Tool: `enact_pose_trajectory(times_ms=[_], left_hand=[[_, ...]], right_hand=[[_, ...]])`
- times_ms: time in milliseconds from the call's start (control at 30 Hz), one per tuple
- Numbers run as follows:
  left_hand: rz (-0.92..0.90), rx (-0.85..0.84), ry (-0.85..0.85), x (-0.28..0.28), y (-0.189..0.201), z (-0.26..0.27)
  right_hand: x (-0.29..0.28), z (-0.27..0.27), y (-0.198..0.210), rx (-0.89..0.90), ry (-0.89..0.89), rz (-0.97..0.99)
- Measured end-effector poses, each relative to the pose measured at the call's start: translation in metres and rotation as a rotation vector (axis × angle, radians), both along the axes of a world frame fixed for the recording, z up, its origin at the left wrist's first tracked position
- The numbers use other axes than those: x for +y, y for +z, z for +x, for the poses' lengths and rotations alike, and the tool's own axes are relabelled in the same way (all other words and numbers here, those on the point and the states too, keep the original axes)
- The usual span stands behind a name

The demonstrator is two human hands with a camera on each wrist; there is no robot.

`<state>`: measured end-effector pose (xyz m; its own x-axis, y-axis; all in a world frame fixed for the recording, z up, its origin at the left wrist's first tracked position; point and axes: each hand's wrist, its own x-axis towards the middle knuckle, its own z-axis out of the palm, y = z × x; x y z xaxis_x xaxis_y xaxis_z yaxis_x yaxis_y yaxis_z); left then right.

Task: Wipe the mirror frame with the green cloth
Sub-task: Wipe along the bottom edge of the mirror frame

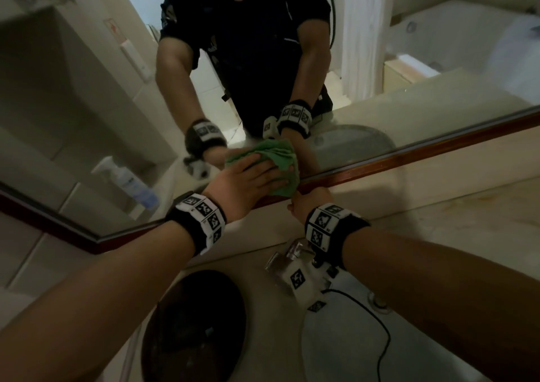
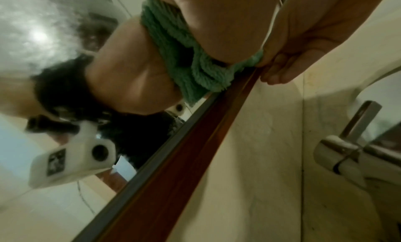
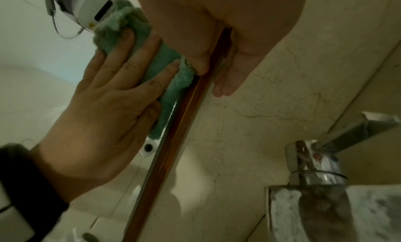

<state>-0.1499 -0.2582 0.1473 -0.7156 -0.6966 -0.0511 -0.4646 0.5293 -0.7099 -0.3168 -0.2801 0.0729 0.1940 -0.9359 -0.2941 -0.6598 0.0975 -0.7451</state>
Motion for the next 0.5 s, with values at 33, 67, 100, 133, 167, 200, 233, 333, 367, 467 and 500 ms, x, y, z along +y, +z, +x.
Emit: enact_pose_trajectory(times_ms=[33,67,100,133,167,200,233,333,367,467,500], left_hand=[[-0.037,0.013,-0.004,-0.002,0.002,-0.008],[-0.071,0.03,-0.008,-0.004,0.004,-0.018],[-0.097,0.053,-0.022,-0.006,0.005,-0.029],[-0.12,0.076,-0.04,-0.009,0.005,-0.04],[-0.138,0.089,-0.044,-0.013,0.004,-0.05],[-0.151,0.099,-0.038,-0.015,0.003,-0.058],[-0.163,0.1,-0.026,-0.016,0.001,-0.063],[-0.14,0.086,0.008,-0.012,-0.003,-0.058],[-0.123,0.06,0.044,-0.008,-0.003,-0.048],[-0.101,0.068,0.092,0.013,-0.006,0.002],[-0.104,0.082,0.111,0.022,-0.007,0.022]], right_hand=[[0.0,-0.006,0.003,0.086,0.061,-0.094],[-0.005,-0.011,0.004,0.09,0.057,-0.132],[-0.006,-0.018,0.007,0.008,0.024,-0.123],[-0.008,-0.025,0.01,-0.043,-0.045,-0.074],[-0.011,-0.03,0.009,-0.166,-0.155,-0.038],[-0.015,-0.035,0.001,-0.251,-0.185,-0.008],[-0.02,-0.037,-0.003,-0.353,-0.253,0.055],[-0.027,-0.037,-0.017,-0.432,-0.361,0.107],[-0.029,-0.036,-0.02,-0.447,-0.369,0.112],[-0.03,-0.032,-0.022,-0.571,-0.411,0.236],[-0.031,-0.031,-0.024,-0.579,-0.426,0.242]])
